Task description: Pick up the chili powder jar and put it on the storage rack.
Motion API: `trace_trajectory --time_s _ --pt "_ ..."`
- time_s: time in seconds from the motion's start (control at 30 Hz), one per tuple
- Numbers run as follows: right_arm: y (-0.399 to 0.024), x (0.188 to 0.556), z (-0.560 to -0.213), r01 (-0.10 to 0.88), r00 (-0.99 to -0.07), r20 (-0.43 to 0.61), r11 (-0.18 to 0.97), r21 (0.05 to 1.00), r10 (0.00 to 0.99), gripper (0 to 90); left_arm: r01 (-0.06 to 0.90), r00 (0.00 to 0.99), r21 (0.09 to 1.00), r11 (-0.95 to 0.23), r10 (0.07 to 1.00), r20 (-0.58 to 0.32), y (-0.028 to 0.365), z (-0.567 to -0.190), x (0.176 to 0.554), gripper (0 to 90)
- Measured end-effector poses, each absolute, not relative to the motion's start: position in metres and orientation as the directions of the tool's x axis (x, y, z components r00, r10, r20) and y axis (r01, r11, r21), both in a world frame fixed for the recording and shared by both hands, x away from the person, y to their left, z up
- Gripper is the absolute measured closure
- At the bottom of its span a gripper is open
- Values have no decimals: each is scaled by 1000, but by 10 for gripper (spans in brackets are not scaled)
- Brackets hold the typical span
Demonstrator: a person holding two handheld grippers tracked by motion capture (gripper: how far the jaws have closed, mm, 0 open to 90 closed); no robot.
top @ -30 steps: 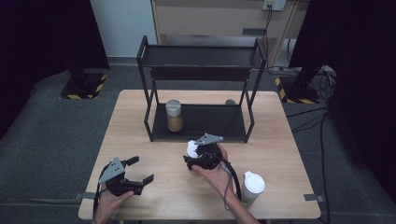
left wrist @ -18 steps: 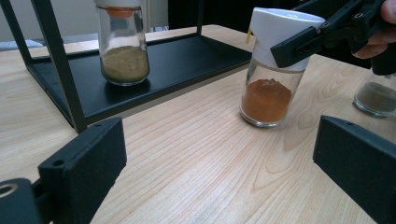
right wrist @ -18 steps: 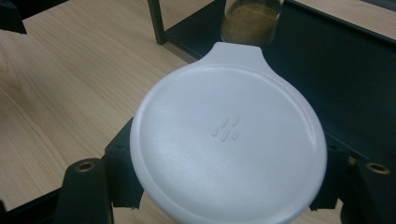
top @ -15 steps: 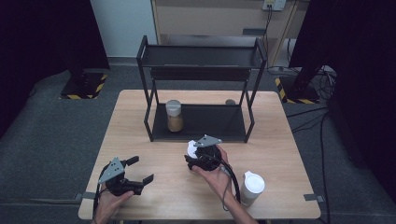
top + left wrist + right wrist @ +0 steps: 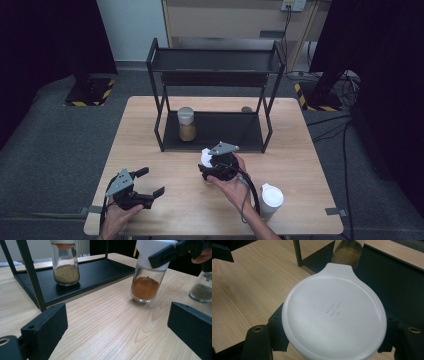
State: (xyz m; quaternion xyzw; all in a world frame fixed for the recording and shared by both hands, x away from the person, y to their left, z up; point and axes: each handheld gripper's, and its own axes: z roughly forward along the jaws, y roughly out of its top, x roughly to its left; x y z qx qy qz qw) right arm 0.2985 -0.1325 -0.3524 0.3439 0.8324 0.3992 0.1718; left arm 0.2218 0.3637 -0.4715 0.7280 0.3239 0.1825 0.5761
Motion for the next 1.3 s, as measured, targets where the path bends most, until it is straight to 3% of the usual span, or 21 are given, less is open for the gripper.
trace_trajectory --time_s 0.6,1.3 --pt "-153 317 -308 415 -727 9 429 802 686 314 264 723 956 -125 682 -111 364 -472 222 21" --pt "-147 367 -279 417 -719 -4 437 797 695 313 271 724 954 -128 680 -114 364 -472 223 21"
